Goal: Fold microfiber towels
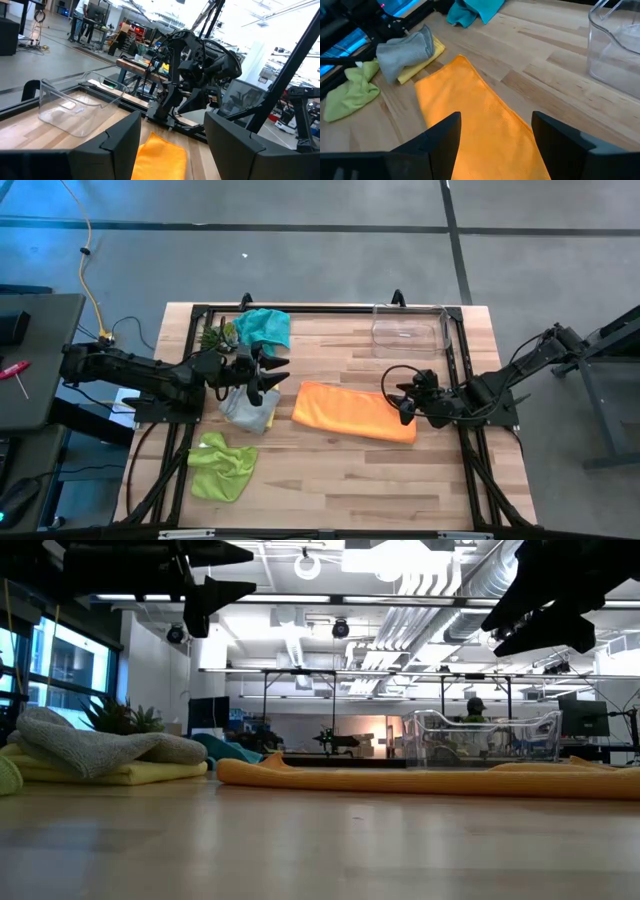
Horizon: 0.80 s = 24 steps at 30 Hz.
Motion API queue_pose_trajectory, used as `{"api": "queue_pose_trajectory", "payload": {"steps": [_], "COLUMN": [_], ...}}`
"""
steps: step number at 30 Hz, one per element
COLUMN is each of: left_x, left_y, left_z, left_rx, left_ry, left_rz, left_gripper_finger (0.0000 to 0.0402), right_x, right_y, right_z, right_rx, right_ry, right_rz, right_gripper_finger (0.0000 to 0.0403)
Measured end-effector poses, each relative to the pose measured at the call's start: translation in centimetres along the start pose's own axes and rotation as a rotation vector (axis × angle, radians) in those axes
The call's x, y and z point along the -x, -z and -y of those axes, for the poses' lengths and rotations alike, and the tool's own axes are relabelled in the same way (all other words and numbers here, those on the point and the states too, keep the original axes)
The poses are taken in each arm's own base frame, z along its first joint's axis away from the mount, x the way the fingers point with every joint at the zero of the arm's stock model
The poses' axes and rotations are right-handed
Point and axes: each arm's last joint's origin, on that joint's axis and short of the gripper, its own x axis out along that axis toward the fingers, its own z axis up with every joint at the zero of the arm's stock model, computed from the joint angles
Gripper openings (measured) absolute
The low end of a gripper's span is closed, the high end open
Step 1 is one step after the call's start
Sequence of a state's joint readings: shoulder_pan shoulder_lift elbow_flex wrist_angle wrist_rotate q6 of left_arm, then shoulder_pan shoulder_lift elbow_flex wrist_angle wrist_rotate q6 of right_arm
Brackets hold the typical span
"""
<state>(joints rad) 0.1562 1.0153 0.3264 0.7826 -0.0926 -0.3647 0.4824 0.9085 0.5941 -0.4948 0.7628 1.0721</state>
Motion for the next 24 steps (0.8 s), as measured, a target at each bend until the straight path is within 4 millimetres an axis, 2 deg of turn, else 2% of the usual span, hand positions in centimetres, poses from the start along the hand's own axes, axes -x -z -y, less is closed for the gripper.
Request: {"api": "queue_pose_trajectory", "payload": {"steps": [4,7,12,15,18,24], "left_x": [0.0,0.0,0.0,0.0,0.0,0.0], "left_y": [0.0,0.0,0.0,0.0,0.0,0.0], "left_z": [0.0,0.0,0.0,0.0,0.0,0.0], "left_rx": [0.011,0.016,0.017,0.017,0.017,0.017], "left_ry": [0.002,0.002,0.003,0.003,0.003,0.003], "left_rz": [-0.001,-0.001,0.000,0.000,0.000,0.000], "left_gripper_finger": [0.0209,0.0209,0.0209,0.0209,0.0209,0.0209], "right_x": [0.0,-0.1,-0.7,-1.0,-1.1,0.1], "right_y": [0.0,0.0,0.6,1.8,3.7,6.5], "right_z": [0.0,0.0,0.3,0.3,0.2,1.3], "right_rx": [-0.005,-0.092,-0.283,-0.441,-0.476,-0.528], "right_ry": [-0.004,-0.018,-0.049,0.036,0.154,0.475], "right_rz": [-0.006,-0.047,-0.344,-0.520,-0.648,-0.657], "right_gripper_finger": [0.0236,0.0236,0.0236,0.0236,0.0236,0.0236]}}
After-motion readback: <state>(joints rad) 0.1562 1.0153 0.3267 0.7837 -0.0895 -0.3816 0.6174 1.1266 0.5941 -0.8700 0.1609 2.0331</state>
